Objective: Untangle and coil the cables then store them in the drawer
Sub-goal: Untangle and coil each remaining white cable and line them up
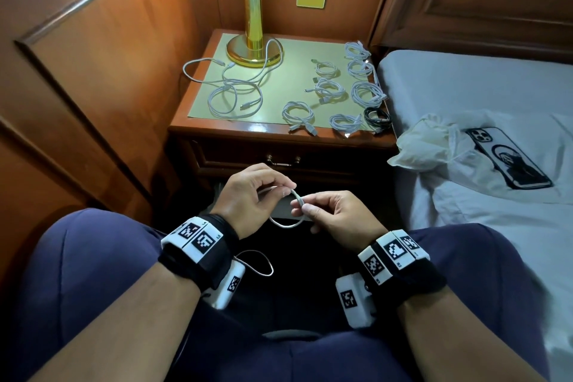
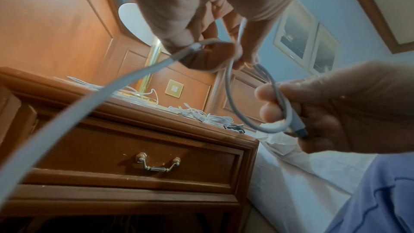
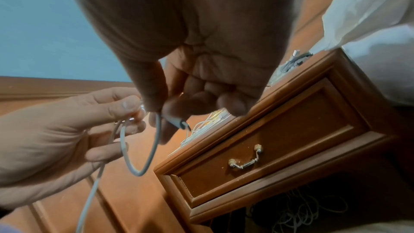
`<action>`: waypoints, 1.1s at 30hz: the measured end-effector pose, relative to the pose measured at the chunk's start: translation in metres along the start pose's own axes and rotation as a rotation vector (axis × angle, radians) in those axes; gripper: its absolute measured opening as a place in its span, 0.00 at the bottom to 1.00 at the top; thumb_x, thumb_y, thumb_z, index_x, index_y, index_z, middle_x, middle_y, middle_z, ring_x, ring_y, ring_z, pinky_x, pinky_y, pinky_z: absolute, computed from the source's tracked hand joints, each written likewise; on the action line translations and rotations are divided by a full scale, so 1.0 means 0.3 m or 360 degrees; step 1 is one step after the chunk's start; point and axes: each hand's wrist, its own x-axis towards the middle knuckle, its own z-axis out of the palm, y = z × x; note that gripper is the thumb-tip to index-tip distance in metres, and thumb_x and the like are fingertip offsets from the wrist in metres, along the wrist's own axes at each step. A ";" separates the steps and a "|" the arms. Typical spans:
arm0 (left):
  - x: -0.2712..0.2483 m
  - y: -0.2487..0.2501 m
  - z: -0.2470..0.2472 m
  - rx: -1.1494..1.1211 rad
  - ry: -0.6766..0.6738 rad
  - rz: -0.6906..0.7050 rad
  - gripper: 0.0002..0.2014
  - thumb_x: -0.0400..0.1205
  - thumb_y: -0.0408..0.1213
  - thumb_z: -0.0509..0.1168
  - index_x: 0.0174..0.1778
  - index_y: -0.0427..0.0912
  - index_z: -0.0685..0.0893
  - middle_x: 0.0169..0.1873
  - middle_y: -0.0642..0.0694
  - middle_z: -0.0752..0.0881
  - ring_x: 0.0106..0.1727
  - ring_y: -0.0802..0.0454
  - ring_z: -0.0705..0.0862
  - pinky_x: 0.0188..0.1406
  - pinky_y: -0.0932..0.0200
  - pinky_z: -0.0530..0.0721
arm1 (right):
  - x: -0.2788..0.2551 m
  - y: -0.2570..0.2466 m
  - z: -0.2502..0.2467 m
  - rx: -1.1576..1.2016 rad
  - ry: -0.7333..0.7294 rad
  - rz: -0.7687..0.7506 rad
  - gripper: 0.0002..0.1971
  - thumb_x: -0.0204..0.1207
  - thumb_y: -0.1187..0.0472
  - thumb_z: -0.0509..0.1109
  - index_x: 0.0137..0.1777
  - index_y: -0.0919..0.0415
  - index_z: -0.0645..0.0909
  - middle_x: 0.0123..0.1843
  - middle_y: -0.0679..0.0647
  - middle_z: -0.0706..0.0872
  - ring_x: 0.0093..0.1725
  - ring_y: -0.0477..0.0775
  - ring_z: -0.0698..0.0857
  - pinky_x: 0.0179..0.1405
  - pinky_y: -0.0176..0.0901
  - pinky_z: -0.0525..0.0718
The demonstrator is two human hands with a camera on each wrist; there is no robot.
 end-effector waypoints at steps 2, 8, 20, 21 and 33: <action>0.001 0.003 0.003 0.0032 -0.0006 0.0065 0.06 0.79 0.27 0.75 0.45 0.42 0.93 0.44 0.53 0.88 0.48 0.55 0.89 0.51 0.70 0.82 | -0.003 -0.004 -0.013 -0.0088 -0.0018 -0.0034 0.08 0.83 0.63 0.70 0.56 0.58 0.90 0.49 0.50 0.94 0.53 0.48 0.91 0.58 0.39 0.86; 0.005 0.006 0.007 0.0034 -0.0033 0.0112 0.06 0.79 0.27 0.74 0.46 0.42 0.93 0.44 0.51 0.88 0.49 0.53 0.88 0.51 0.67 0.84 | -0.011 -0.012 -0.010 0.0127 -0.0041 0.0017 0.09 0.83 0.66 0.69 0.56 0.57 0.90 0.46 0.64 0.92 0.32 0.46 0.79 0.29 0.30 0.76; 0.049 -0.061 -0.096 -0.0077 0.0131 -0.0302 0.02 0.81 0.37 0.74 0.45 0.48 0.92 0.33 0.51 0.90 0.31 0.60 0.83 0.40 0.64 0.83 | 0.003 -0.043 -0.093 0.1030 0.0450 0.0022 0.11 0.85 0.63 0.64 0.49 0.64 0.87 0.35 0.52 0.83 0.18 0.39 0.67 0.19 0.32 0.65; 0.060 -0.072 -0.128 -0.0095 0.0253 -0.0319 0.03 0.81 0.36 0.74 0.44 0.48 0.93 0.33 0.53 0.91 0.34 0.62 0.85 0.44 0.67 0.82 | -0.003 -0.049 -0.115 0.1112 0.0495 0.0011 0.10 0.85 0.63 0.63 0.50 0.64 0.87 0.35 0.51 0.84 0.18 0.39 0.67 0.21 0.32 0.66; 0.044 -0.047 -0.092 0.0145 0.0337 -0.0084 0.15 0.86 0.30 0.67 0.67 0.43 0.88 0.39 0.47 0.81 0.38 0.60 0.80 0.43 0.73 0.76 | -0.007 -0.043 -0.117 0.1147 0.0651 -0.0123 0.08 0.83 0.63 0.65 0.50 0.62 0.87 0.42 0.56 0.91 0.24 0.44 0.74 0.23 0.36 0.68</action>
